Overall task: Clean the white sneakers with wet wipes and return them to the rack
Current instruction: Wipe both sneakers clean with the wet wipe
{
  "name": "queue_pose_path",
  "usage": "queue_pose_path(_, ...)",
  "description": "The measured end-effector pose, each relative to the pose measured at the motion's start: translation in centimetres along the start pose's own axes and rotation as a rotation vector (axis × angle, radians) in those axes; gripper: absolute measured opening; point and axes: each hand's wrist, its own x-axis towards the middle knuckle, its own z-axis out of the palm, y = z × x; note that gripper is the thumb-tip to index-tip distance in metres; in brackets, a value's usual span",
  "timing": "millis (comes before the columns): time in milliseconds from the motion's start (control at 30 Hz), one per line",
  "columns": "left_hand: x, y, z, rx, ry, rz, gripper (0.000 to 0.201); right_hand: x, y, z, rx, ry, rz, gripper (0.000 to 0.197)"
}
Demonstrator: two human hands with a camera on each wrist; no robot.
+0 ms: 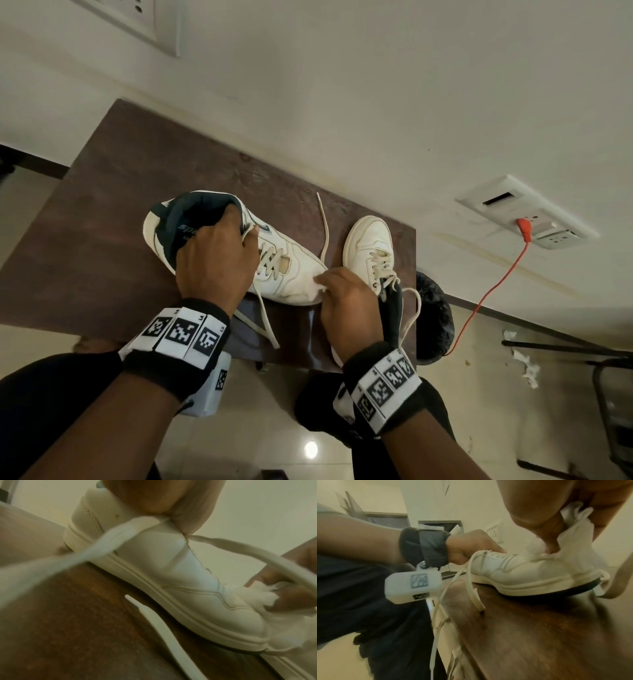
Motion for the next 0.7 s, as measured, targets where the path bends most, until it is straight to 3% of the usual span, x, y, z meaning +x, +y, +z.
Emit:
queue_pose_path(167,0.2,-0.1,-0.1,-0.003,0.002,-0.005,0.038,4.6,0.8,0.3,-0.033,-0.004,0.195,0.028)
queue_pose_path(233,0.2,-0.1,-0.1,-0.011,0.002,-0.007,0.039,5.0,1.0,0.6,-0.053,-0.048,0.180,0.029)
queue_pose_path(400,0.4,0.0,0.1,-0.015,-0.004,-0.013,0.040,1.3,0.7,0.0,-0.013,0.093,0.082,0.025)
queue_pose_path(533,0.3,-0.1,0.1,-0.026,0.001,-0.018,0.041,-1.2,-0.5,0.6,0.018,0.099,0.023,0.022)
queue_pose_path(700,0.2,-0.3,0.2,-0.035,0.015,-0.009,0.040,0.3,0.0,0.8,0.024,0.129,0.148,0.023)
